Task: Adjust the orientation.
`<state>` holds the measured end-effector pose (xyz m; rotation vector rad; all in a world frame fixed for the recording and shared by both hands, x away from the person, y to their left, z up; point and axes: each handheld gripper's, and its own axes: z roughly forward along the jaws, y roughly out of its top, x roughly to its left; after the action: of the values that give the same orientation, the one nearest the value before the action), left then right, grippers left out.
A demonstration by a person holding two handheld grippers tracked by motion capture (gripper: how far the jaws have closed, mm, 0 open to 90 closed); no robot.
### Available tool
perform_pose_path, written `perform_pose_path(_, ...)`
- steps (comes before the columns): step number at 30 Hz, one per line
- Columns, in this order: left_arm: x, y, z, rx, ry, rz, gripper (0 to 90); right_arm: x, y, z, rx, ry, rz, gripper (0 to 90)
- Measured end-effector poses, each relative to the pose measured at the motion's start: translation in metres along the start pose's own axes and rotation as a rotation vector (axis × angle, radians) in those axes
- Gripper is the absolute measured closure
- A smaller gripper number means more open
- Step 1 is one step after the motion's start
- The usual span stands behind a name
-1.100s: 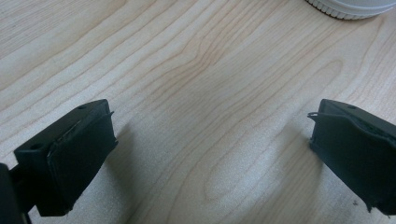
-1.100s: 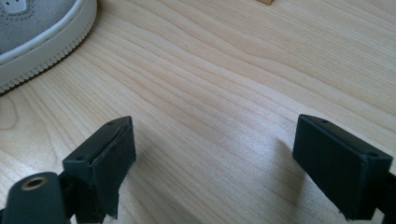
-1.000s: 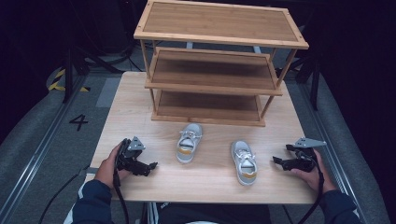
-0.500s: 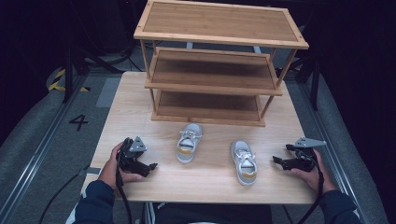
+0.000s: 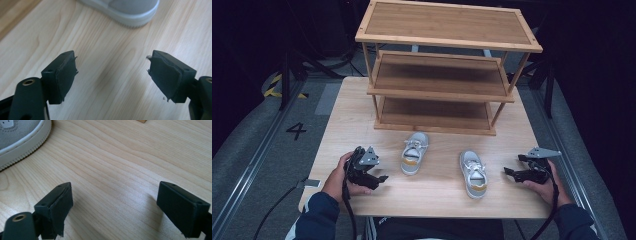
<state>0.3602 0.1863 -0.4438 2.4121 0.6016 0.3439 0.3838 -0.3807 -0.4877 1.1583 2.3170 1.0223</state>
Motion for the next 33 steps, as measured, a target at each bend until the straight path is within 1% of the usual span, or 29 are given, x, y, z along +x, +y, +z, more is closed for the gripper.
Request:
perform_pose_path(5, -0.007, 0.017, -0.002, -0.011, 0.006, 0.047, 24.0, 0.0, 0.0, 0.0, 0.0, 0.001, 0.0, 13.7)
perform_pose_path(6, -0.008, 0.023, -0.003, -0.017, 0.007, 0.063, 24.1, 0.0, 0.0, 0.0, 0.001, 0.001, 0.001, 13.7)
perform_pose_path(7, -0.008, 0.023, -0.003, -0.017, 0.007, 0.063, 24.2, 0.0, 0.0, 0.0, 0.001, 0.001, 0.001, 13.7)
perform_pose_path(10, -0.01, 0.032, -0.004, -0.04, -0.002, 0.07, 25.8, 0.0, 0.0, 0.0, 0.001, 0.001, 0.0, 13.7)
perform_pose_path(12, -0.013, 0.04, -0.003, -0.048, -0.016, 0.094, 27.1, 0.0, 0.0, 0.0, 0.0, 0.001, 0.0, 13.7)
perform_pose_path(14, -0.015, 0.042, -0.002, -0.049, -0.022, 0.096, 27.8, 0.0, 0.0, 0.0, 0.0, 0.001, 0.0, 13.7)
perform_pose_path(15, -0.017, 0.047, 0.001, -0.04, -0.028, 0.114, 30.4, 0.0, 0.0, 0.0, 0.001, 0.001, 0.0, 13.7)
perform_pose_path(16, -0.017, 0.047, 0.001, -0.04, -0.028, 0.114, 30.9, 0.0, 0.0, 0.0, 0.001, 0.001, 0.0, 13.7)
perform_pose_path(17, -0.018, 0.05, 0.003, -0.027, -0.042, 0.126, 30.9, 0.0, 0.0, 0.0, 0.0, 0.001, 0.0, 13.7)
perform_pose_path(18, -0.018, 0.052, 0.006, -0.019, -0.044, 0.125, 33.7, 0.0, 0.0, 0.0, 0.0, 0.001, -0.001, 13.6)
perform_pose_path(19, -0.017, 0.053, 0.009, -0.008, -0.043, 0.126, 34.6, 0.0, 0.0, 0.0, 0.001, 0.001, 0.0, 13.7)
perform_pose_path(21, -0.013, 0.054, 0.014, 0.006, -0.044, 0.117, 34.3, 0.0, 0.0, 0.0, 0.001, 0.001, 0.0, 13.7)
perform_pose_path(22, -0.012, 0.054, 0.016, 0.01, -0.045, 0.099, 34.4, 0.0, 0.0, 0.0, 0.001, 0.001, 0.001, 13.7)
perform_pose_path(23, -0.01, 0.055, 0.018, 0.02, -0.048, 0.1, 34.8, 0.0, 0.0, 0.0, 0.001, 0.001, 0.0, 13.7)
perform_pose_path(26, -0.011, 0.057, 0.024, 0.026, -0.077, 0.106, 37.0, 0.0, 0.0, 0.0, 0.001, 0.002, 0.0, 13.7)
perform_pose_path(27, -0.012, 0.058, 0.024, 0.03, -0.073, 0.112, 36.9, 0.0, 0.0, 0.0, 0.001, 0.002, 0.0, 13.7)
perform_pose_path(28, -0.012, 0.059, 0.024, 0.026, -0.072, 0.118, 36.5, 0.0, 0.0, 0.0, 0.001, 0.002, 0.0, 13.7)
perform_pose_path(30, -0.014, 0.06, 0.024, 0.016, -0.069, 0.111, 36.5, 0.0, 0.0, 0.0, 0.001, 0.003, 0.0, 13.8)
perform_pose_path(31, -0.014, 0.06, 0.024, 0.013, -0.066, 0.118, 36.5, 0.0, 0.0, 0.0, 0.001, 0.003, 0.0, 13.8)
perform_pose_path(32, -0.015, 0.061, 0.023, 0.019, -0.066, 0.114, 36.2, 0.0, 0.0, 0.0, 0.001, 0.003, 0.0, 13.7)
perform_pose_path(33, -0.015, 0.061, 0.023, 0.011, -0.073, 0.115, 36.2, 0.0, 0.0, 0.0, 0.001, 0.003, 0.0, 13.7)
